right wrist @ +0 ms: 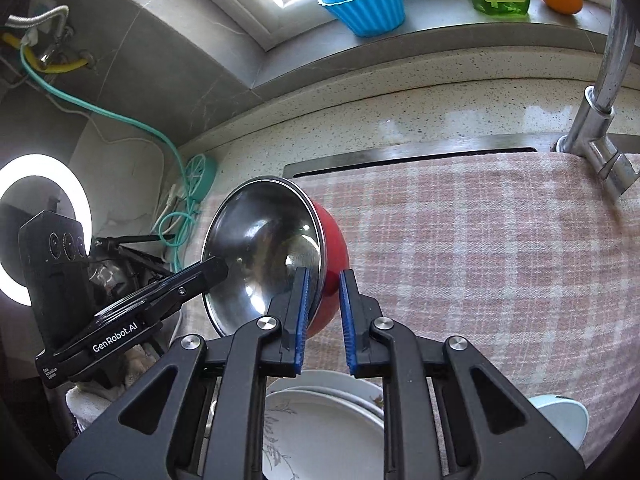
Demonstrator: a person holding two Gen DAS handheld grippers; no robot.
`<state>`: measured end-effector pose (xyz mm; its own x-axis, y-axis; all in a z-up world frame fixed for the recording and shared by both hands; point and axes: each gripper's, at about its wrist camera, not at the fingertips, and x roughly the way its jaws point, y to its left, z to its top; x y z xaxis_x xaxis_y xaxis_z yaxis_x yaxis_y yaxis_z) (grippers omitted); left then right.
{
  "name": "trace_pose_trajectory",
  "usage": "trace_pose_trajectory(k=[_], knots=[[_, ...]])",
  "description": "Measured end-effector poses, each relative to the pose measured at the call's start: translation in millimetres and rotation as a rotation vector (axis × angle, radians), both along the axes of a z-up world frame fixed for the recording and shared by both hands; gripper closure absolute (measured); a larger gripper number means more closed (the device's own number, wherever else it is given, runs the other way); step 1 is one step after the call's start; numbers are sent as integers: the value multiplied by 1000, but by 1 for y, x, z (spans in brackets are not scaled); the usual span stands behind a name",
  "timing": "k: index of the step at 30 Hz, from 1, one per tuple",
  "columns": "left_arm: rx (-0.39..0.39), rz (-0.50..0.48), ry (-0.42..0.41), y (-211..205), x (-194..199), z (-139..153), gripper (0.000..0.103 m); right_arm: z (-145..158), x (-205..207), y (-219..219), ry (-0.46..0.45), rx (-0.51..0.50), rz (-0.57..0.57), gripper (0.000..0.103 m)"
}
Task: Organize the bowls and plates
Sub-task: 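Lift the red bowl and carry it over the large steel bowl, then lower the red bowl into the large steel bowl and open both grippers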
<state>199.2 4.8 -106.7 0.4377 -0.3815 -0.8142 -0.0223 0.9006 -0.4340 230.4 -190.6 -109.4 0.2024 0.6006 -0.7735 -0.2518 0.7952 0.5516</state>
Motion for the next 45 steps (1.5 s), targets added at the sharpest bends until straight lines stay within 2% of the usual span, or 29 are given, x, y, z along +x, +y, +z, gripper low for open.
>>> trace_pose_trajectory(k=[7, 15, 25, 36, 45], knots=[[-12, 79, -32, 35, -47, 14, 91, 12, -38, 33, -8, 25, 105, 88], [-32, 178, -30, 75, -99, 14, 91, 20, -69, 77, -7, 28, 237, 87], [-30, 275, -1, 111, -153, 2, 91, 2, -105, 121, 29, -7, 367, 87], [-21, 305, 64, 120, -184, -25, 91, -25, -125, 142, 55, -73, 421, 87], [20, 289, 83, 119, -187, -33, 91, -39, -130, 154, 53, -135, 436, 87]])
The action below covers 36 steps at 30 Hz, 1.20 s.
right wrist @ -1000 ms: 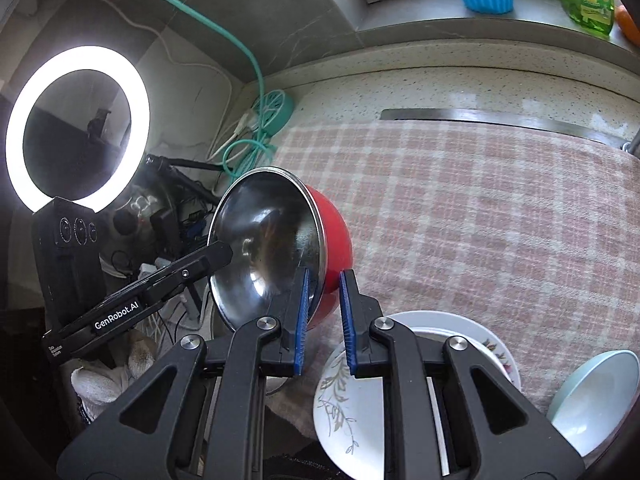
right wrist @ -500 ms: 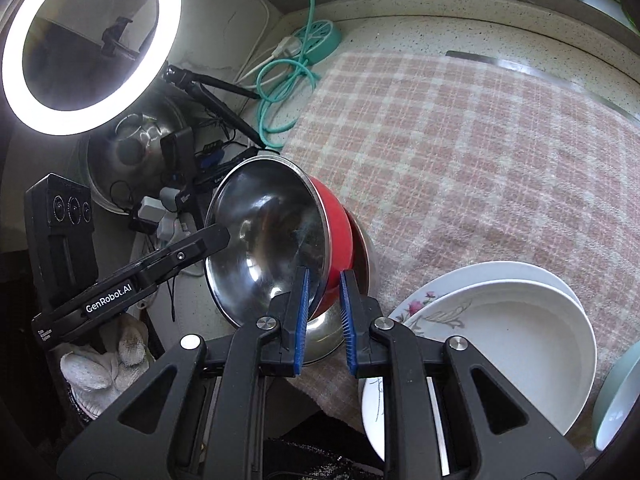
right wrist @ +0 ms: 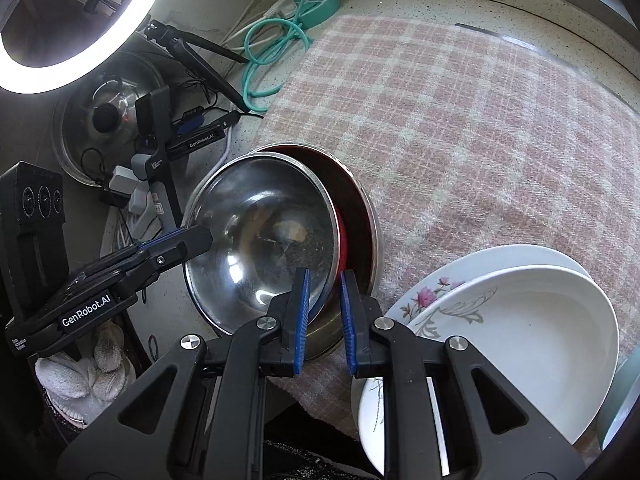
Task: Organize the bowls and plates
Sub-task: 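Lower the red bowl into the large steel bowl and open both grippers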
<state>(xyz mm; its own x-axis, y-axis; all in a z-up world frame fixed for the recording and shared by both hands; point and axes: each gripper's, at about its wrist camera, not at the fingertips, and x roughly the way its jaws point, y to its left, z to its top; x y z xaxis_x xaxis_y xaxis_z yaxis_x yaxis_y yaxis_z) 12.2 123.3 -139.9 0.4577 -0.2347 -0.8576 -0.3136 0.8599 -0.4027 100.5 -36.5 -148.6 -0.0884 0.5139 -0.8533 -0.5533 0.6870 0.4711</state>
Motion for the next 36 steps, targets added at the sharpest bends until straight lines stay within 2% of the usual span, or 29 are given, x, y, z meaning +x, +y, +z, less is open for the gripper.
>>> trace_pose_trajectory(k=[17, 25, 33, 36], knots=[[34, -17, 39, -3, 4, -7, 91, 0, -1, 7, -41, -33, 31, 84], [49, -25, 36, -6, 7, -5, 89, 4, -1, 9, -39, -4, 31, 64], [41, -17, 21, -4, 6, 2, 89, 11, -1, 5, -52, 18, 25, 61], [50, -16, 8, -6, 7, 8, 85, 20, 0, 1, -67, 46, 15, 47]])
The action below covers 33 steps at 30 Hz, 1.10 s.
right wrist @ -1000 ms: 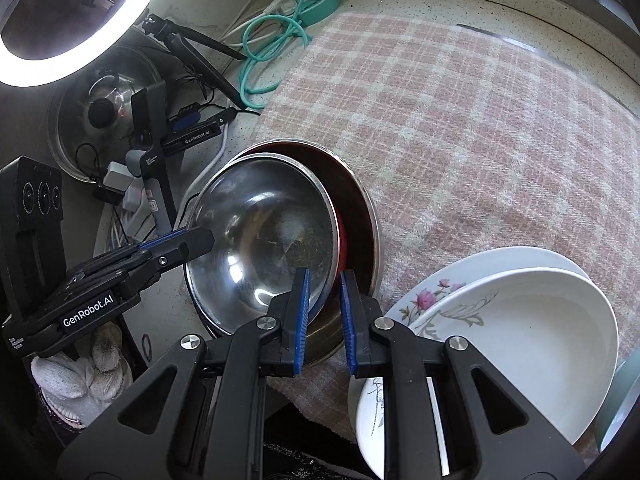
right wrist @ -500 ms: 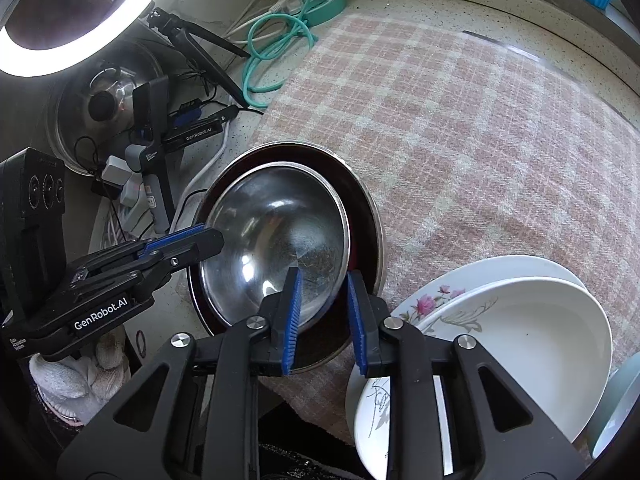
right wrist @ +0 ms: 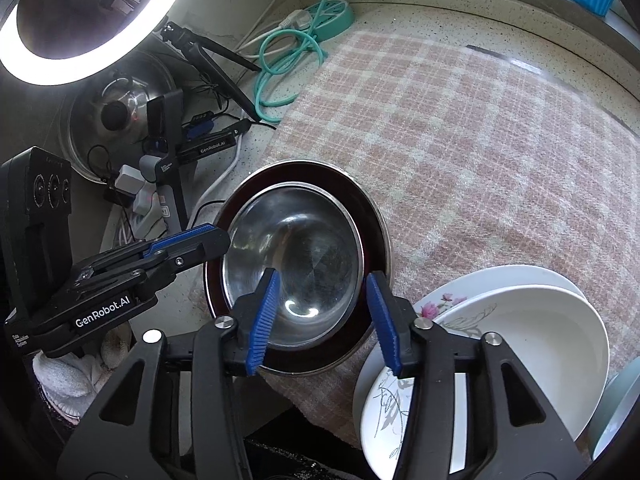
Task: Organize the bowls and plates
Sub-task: 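Lower the red bowl into the large steel bowl and open both grippers, then move both grippers to the light blue bowl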
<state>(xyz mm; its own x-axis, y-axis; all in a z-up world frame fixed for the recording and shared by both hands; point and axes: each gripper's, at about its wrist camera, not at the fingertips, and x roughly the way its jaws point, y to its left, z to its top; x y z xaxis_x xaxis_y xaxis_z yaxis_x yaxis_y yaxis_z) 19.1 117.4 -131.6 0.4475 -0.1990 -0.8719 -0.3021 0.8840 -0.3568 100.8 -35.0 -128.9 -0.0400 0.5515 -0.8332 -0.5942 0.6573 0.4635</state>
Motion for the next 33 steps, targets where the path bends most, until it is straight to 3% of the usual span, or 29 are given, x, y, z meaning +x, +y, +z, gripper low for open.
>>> trace_pose_trajectory(k=[5, 8, 12, 14, 18, 22, 29, 31, 33], knots=[[12, -8, -24, -5, 1, 11, 83, 20, 0, -9, -53, 30, -13, 42], [16, -13, -47, -9, 2, 18, 71, 30, 1, -20, -80, 46, -30, 37], [18, -27, -68, -19, 4, 26, 67, 39, 4, -42, -104, 61, -69, 34], [10, -32, -71, -24, 6, 28, 55, 43, 7, -56, -112, 68, -97, 33], [14, -66, -98, -40, 8, 35, 53, 50, 13, -91, -144, 83, -170, 20], [11, -105, -112, -60, 14, 40, 43, 53, 18, -130, -165, 72, -250, 20], [29, -199, -129, -103, 28, 42, 39, 51, 27, -211, -182, 35, -411, 19], [36, -228, -131, -115, 32, 42, 39, 50, 29, -233, -188, 24, -455, 10], [31, -254, -131, -127, 37, 41, 39, 49, 29, -254, -194, 14, -502, 9]])
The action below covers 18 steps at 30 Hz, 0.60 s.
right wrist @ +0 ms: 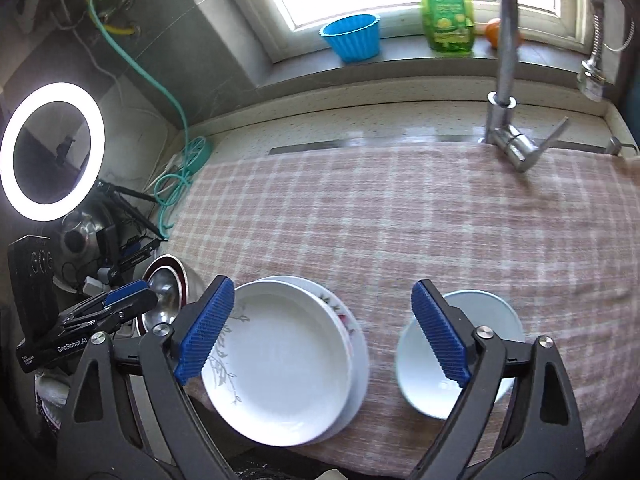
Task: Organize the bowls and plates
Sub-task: 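Move both grippers to the light blue bowl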
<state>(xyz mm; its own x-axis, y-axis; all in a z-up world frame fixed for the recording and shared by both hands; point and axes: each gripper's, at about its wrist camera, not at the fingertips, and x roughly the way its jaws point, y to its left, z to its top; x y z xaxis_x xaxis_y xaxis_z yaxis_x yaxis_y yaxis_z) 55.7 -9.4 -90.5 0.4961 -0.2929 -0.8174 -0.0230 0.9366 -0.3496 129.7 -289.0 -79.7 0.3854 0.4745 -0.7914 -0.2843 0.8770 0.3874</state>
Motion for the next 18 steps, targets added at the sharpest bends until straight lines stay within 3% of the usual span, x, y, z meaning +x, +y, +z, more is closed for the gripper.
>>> trace_pose_trajectory(k=[8, 18], knots=[[-4, -94, 1, -44, 15, -2, 39, -11, 2, -69, 27, -23, -131, 9], [-32, -227, 19, -104, 31, -10, 39, -36, -6, -117, 79, -45, -203, 9]])
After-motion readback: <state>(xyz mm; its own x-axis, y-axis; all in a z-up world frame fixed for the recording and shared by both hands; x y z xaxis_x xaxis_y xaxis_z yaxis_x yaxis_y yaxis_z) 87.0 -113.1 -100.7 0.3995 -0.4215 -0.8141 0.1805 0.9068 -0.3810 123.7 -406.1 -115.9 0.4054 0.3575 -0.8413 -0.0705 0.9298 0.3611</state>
